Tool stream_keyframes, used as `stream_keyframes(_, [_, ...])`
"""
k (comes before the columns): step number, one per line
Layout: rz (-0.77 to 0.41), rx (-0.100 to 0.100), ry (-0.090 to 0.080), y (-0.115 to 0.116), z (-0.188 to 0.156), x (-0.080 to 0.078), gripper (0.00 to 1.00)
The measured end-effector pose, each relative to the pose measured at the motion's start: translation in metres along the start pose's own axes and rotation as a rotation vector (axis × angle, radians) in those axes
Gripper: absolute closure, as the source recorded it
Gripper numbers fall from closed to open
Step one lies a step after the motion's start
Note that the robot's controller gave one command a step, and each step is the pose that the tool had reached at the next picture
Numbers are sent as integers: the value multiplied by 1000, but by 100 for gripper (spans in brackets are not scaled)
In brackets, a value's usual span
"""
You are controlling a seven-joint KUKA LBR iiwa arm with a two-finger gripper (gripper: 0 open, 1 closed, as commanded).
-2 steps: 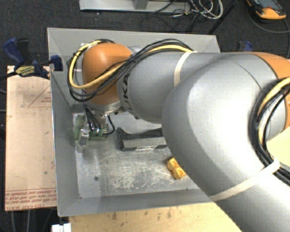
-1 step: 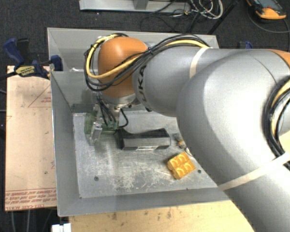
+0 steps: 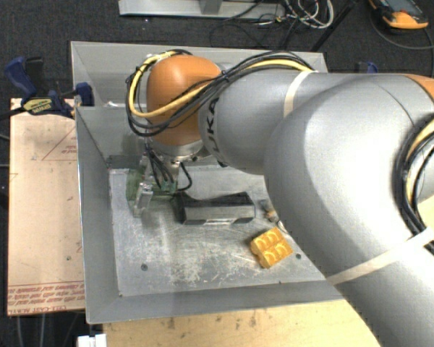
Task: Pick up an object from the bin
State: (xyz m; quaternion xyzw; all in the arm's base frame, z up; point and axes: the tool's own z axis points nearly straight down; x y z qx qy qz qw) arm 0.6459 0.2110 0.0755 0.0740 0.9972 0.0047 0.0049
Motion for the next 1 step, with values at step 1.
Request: stream_keyframes(1, [0,3,5,-1,-4,2,100])
